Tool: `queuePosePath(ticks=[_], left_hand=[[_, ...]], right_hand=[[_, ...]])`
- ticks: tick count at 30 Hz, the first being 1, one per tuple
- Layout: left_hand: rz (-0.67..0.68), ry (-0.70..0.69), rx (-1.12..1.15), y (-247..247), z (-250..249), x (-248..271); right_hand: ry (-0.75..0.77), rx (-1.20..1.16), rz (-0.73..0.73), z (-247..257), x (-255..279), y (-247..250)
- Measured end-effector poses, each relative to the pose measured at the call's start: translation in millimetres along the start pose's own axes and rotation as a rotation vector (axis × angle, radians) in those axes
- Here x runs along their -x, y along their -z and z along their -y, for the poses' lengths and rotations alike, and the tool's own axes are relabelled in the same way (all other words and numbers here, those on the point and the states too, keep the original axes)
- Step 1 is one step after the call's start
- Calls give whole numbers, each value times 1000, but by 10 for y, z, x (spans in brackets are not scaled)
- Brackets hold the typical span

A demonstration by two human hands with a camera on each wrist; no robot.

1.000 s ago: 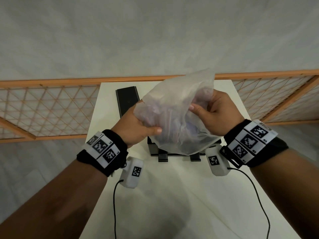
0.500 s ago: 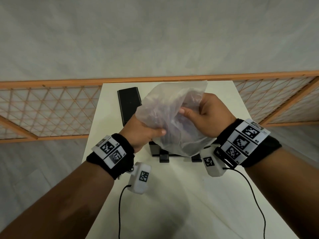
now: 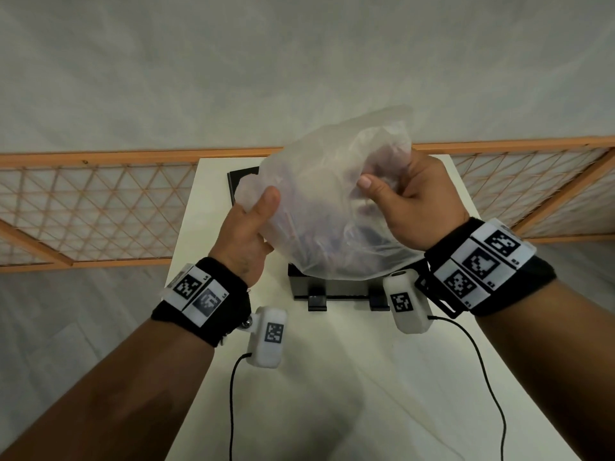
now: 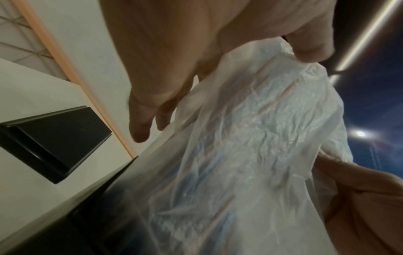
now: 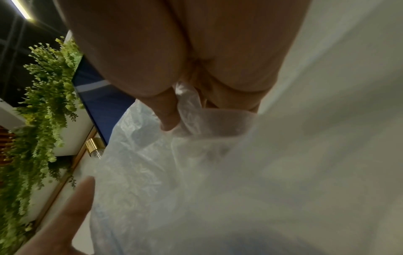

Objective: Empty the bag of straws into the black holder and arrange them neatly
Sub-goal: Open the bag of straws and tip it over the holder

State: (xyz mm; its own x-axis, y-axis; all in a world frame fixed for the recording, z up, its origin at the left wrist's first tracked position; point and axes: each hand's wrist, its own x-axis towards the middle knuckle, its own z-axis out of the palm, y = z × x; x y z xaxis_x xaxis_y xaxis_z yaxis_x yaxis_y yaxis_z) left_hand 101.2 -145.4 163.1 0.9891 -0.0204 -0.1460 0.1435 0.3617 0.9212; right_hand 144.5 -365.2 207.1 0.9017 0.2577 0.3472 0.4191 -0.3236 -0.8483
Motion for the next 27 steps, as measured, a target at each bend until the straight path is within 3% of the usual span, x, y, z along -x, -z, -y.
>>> queuePosePath(ticks=[8, 11, 14, 16, 21, 24, 27], left_hand=[[-188, 102, -126, -61, 46, -82], [-96, 17, -28, -1, 67, -117], [58, -109, -155, 46, 110, -168], [40, -113, -205, 2, 125, -172], [-182, -141, -232, -116, 175, -245], [-168, -148, -260, -79, 182, -253], [-93, -169, -70, -49, 76, -229]], right_hand=[[-103, 92, 61, -121, 14, -80], [-121, 82, 16, -100, 11, -81], [-107, 79, 15, -65, -7, -78], [-110, 95, 25, -73, -23, -83], [-136, 31, -2, -77, -29, -99], [-138, 109, 29, -101, -4, -136], [-168, 18, -3, -20, -6, -102]])
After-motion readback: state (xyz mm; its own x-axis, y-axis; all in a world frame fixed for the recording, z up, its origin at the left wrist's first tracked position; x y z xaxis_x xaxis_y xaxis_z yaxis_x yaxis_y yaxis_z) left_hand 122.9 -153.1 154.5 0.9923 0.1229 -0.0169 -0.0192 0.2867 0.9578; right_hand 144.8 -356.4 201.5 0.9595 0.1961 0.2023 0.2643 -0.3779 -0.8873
